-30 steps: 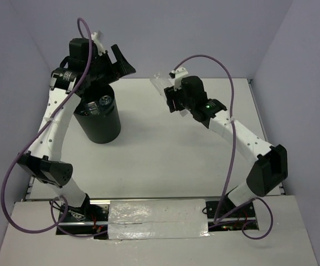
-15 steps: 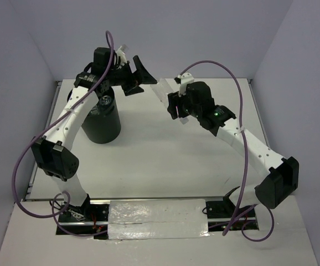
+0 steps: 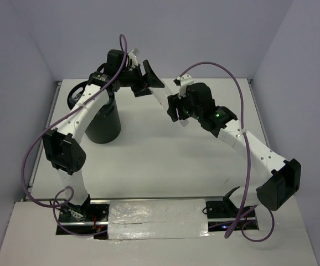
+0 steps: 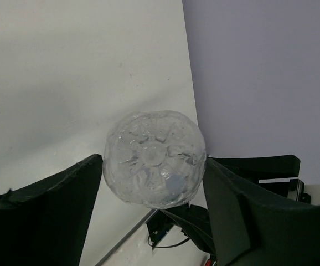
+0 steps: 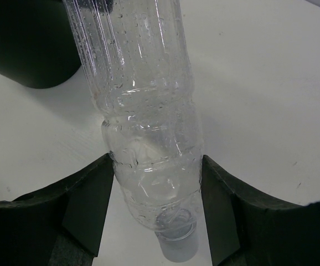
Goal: Put the plastic bottles in the bin
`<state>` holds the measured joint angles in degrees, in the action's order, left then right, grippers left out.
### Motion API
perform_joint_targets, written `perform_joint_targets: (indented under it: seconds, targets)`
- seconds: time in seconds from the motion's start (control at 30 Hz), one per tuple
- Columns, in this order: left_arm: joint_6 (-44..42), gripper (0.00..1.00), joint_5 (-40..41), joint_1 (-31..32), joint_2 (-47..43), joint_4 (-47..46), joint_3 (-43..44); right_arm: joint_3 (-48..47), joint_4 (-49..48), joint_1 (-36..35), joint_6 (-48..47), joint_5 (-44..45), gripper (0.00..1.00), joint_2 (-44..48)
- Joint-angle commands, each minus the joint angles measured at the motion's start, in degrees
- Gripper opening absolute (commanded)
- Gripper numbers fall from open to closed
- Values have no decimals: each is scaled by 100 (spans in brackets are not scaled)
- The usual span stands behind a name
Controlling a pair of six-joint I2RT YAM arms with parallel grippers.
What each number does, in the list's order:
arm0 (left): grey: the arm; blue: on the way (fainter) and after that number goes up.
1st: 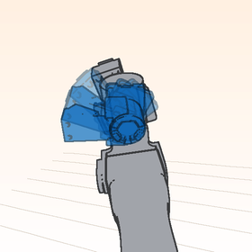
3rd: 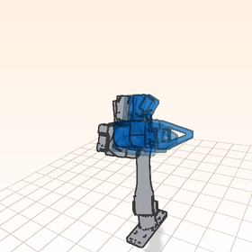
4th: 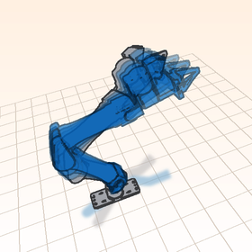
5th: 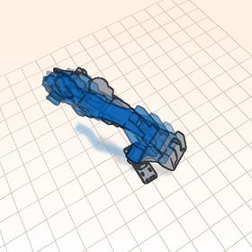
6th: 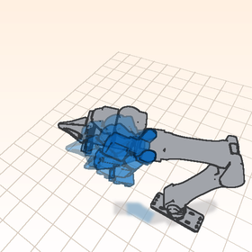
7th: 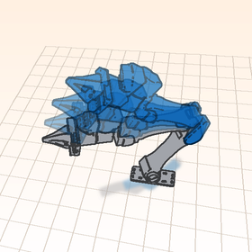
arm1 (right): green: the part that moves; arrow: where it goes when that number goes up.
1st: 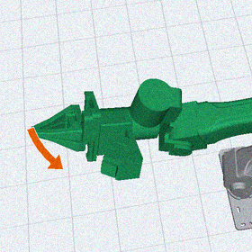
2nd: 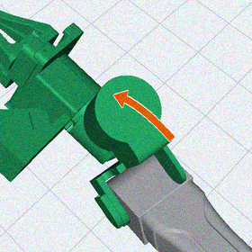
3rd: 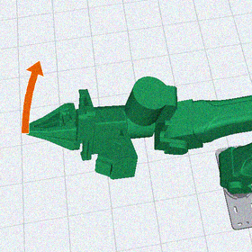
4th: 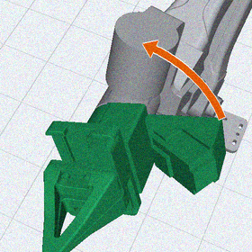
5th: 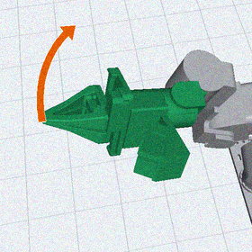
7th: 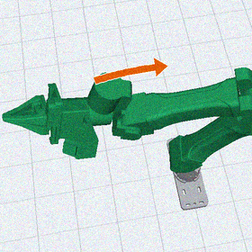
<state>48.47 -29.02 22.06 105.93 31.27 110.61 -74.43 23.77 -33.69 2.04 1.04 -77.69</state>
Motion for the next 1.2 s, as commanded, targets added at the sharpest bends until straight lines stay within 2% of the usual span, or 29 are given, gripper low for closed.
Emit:
perform_joint_targets:
  seconds: [0.0, 0.13, 0.2, 0.23, 0.3, 0.33, 0.37, 0.4, 0.5, 0.63, 0.73, 0.9, 1.17]
  targets:
    - [31, 82, -52, 96, 77, -279, 189, 43, -4, -58, -46, -34, 59, 272]
    - [-21, 59, -43, 149, 59, -314, 137, 52, 40, -67, -81, 19, 59, 272]
    - [-83, 52, -17, 158, 51, -279, 154, 52, 40, -67, -81, 10, 60, 307]
    - [-101, 45, 1, 167, 59, -253, 189, 26, 40, -67, -99, 19, 60, 307]
    - [-275, 37, 80, 158, 51, -78, 285, -36, 110, -67, -99, 46, 74, 316]
    - [-363, 29, 246, 158, 42, 36, 451, -123, 154, -67, -99, 63, 84, 307]
    - [-451, 26, 334, 158, 24, 142, 540, -167, 224, -67, -90, 115, 97, 325]
    - [-652, 23, 413, 158, 24, 369, 645, -211, 251, -67, -81, 151, 100, 342]
    - [-1084, 13, 870, 149, -20, 940, 1163, -414, 374, -67, -73, 318, 100, 552]
    - [-1576, 9, 1529, 132, -186, 1487, 1954, -712, 576, -59, -116, 607, 100, 886]
    - [-1919, 6, 2048, 105, -510, 1602, 2184, -530, 437, -67, -73, 1134, 100, 1298]
    - [-2490, 4, 3232, 52, -1222, 1602, 2237, 383, -12, -67, 191, 2048, 100, 1880]
    - [-3211, 5, 4667, 8, -1804, 1637, 2114, 1071, -83, -67, 709, 2190, 100, 1933]
